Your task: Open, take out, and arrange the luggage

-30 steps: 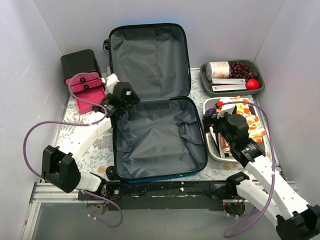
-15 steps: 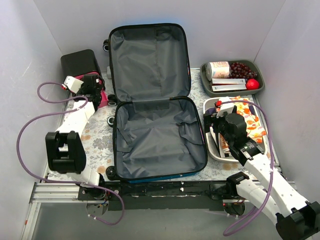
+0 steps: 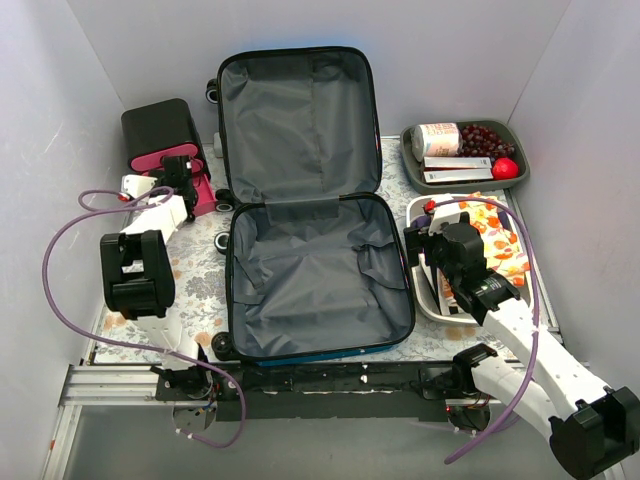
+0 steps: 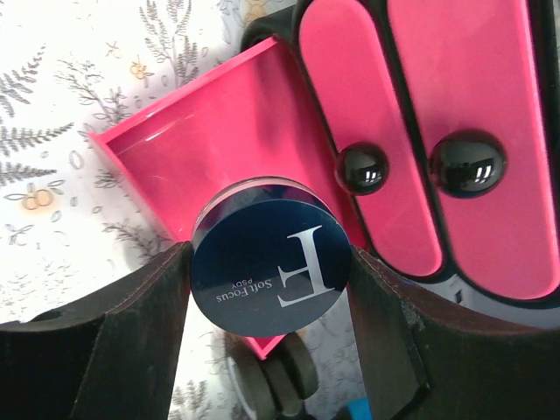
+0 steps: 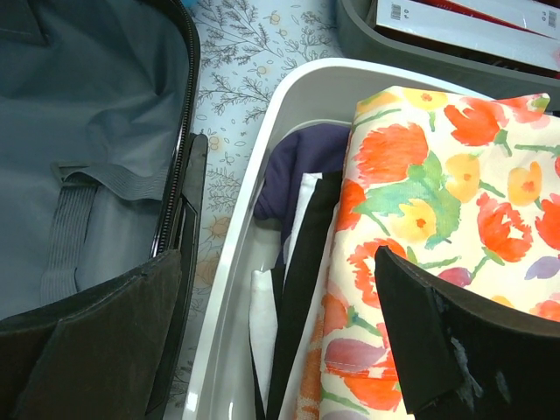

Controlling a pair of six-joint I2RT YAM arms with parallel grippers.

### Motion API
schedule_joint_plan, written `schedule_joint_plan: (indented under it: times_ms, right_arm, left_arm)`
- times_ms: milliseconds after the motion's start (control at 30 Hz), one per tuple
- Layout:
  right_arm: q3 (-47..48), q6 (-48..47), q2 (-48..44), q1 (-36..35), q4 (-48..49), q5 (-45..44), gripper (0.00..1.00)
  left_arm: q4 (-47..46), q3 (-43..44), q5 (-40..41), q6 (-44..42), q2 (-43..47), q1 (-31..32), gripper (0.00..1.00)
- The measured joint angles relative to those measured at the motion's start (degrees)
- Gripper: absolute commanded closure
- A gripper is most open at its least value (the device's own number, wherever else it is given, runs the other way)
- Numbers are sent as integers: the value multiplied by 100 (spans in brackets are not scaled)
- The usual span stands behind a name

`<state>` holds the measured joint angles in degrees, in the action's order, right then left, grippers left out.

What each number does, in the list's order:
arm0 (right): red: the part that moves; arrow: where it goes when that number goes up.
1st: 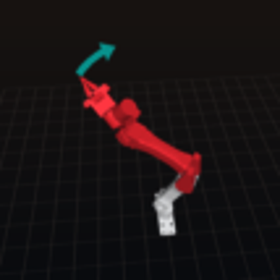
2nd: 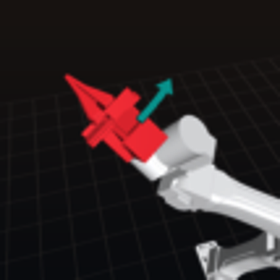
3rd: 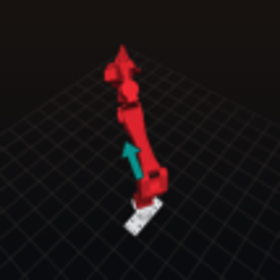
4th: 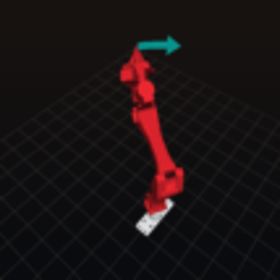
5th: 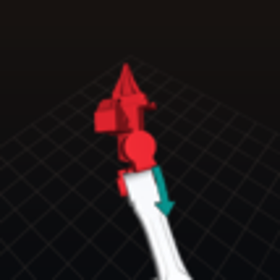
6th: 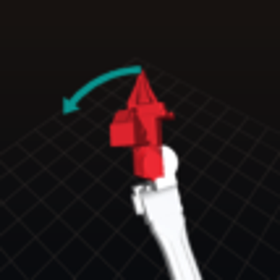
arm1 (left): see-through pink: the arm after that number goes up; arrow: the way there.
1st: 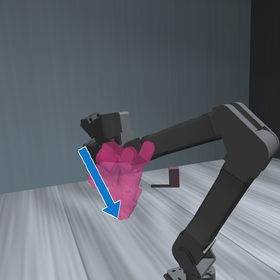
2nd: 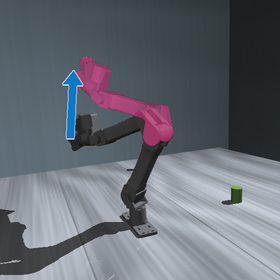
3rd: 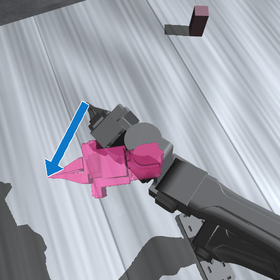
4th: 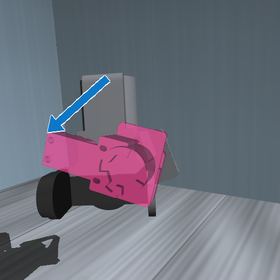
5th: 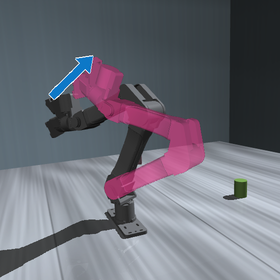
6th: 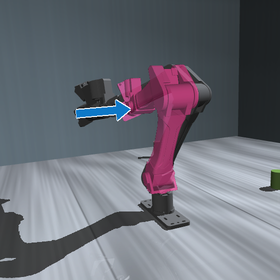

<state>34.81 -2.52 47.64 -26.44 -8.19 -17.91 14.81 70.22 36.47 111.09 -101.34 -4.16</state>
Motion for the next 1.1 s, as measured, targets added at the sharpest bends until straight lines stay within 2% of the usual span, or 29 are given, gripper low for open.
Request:
schedule_joint_plan:
  times_ms: [167,233,300,400,500,600,700,833,967,1067,1100]
  right_arm:
    - [2,-48,13,0,-68,-17,2]
    - [11,-63,50,0,-85,-31,2]
    - [31,-74,92,0,-107,-50,2]
    - [33,-76,98,0,-109,-63,2]
    - [35,-79,98,0,-111,-83,2]
    - [35,-79,98,0,-118,-103,2]
    - [35,-79,92,0,-129,-105,2]
    - [35,-76,68,0,-129,-103,2]
    - [35,-72,68,0,-127,-74,2]
    - [35,-70,68,0,-125,-15,2]
    - [35,-70,68,0,-125,2,2]
  left_arm:
    - [-304,28,68,201,-247,-2,53]
    - [-321,44,63,234,-380,-11,42]
    - [-321,44,66,258,-496,-13,25]
    - [-328,87,61,278,-612,-20,12]
    - [-326,234,22,177,-688,-22,6]
    - [-330,387,-7,52,-713,-22,6]
    - [-361,413,-48,-15,-667,-22,7]
    - [-354,164,-273,-127,-380,-22,16]
    - [-334,-660,-619,-210,479,-22,40]
    - [-372,-1176,-881,-398,1010,-22,51]
    - [-407,-1296,-964,-487,1099,-22,61]
